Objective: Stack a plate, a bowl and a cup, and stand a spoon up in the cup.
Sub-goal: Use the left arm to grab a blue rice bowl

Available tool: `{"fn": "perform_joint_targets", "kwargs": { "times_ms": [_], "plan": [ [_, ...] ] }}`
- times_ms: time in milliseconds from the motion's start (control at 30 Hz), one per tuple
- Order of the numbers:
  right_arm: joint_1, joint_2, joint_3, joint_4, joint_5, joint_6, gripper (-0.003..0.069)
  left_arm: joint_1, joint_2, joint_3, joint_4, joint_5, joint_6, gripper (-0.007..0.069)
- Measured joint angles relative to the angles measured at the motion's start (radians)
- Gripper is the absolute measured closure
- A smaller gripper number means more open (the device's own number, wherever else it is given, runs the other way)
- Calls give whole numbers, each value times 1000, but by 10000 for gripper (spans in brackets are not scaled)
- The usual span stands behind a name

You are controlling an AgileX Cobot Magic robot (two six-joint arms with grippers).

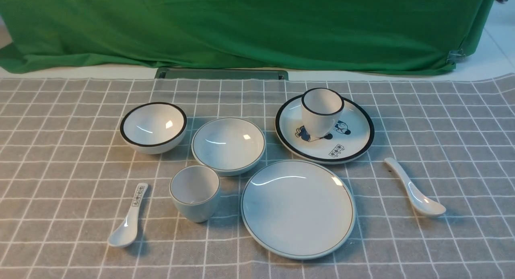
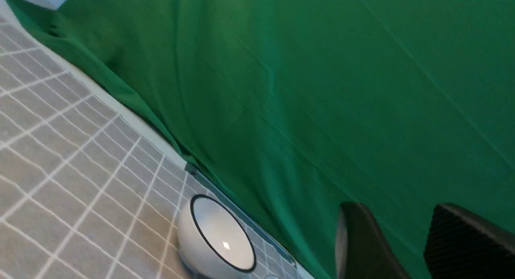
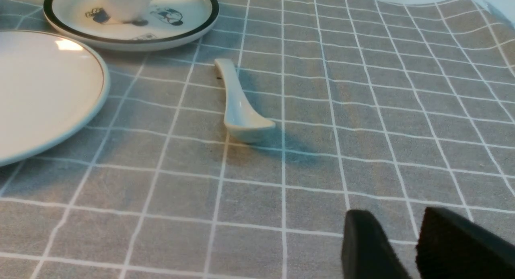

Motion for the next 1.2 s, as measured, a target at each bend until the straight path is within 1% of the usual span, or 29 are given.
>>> {"fn": "perform_joint_targets", "kwargs": {
  "times_ms": [33, 67, 100, 133, 167, 233, 300, 333, 367, 433, 533, 700, 733, 767, 800, 867, 933, 1067, 1133, 1200],
  "plan": [
    [0, 0, 0, 0, 0, 0, 417, 0, 10, -39, 8, 69, -6, 407],
    [0, 0, 0, 0, 0, 0, 417, 0, 13, -39, 12, 83, -6, 410],
    [0, 0, 0, 0, 1, 0, 417, 0, 59, -133, 62, 198, 25, 447],
    [0, 0, 0, 0, 1, 0, 417, 0, 104, -198, 91, 278, 69, 470],
    [0, 0, 0, 0, 1, 0, 417, 0, 171, -278, 111, 377, 126, 494],
    [0, 0, 0, 0, 1, 0, 417, 0, 336, -437, 134, 566, 299, 551],
    [0, 0, 0, 0, 1, 0, 417, 0, 504, -572, 134, 724, 441, 583],
    [0, 0, 0, 0, 1, 0, 417, -2, 595, -638, 124, 788, 501, 593],
    [0, 0, 0, 0, 1, 0, 417, -9, 682, -693, 111, 825, 532, 599],
    [0, 0, 0, 0, 1, 0, 417, -47, 822, -771, 78, 838, 577, 605],
    [0, 0, 0, 0, 1, 0, 417, -161, 1009, -849, 69, 837, 670, 606],
    [0, 0, 0, 0, -6, 0, 417, -286, 1177, -934, 77, 861, 716, 606],
    [0, 0, 0, 7, -22, 17, 417, -321, 1223, -971, 90, 874, 719, 606],
    [0, 0, 0, 43, -50, 65, 417, -352, 1274, -1011, 109, 887, 721, 606],
    [0, 0, 0, 79, -86, 140, 417, -374, 1309, -1047, 129, 901, 722, 606],
    [0, 0, 0, 122, -144, 247, 417, -407, 1378, -1127, 166, 953, 722, 606],
    [0, 0, 0, 142, -207, 347, 417, -422, 1428, -1193, 188, 997, 722, 606],
    [0, 0, 0, 153, -308, 481, 417, -431, 1557, -1316, 219, 1071, 722, 606],
    [5, -1, -7, 155, -295, 528, 429, -432, 1612, -1361, 242, 1073, 722, 607],
    [23, 2, -51, 155, -205, 529, 461, -434, 1666, -1407, 276, 1073, 722, 607]
  ]
}}
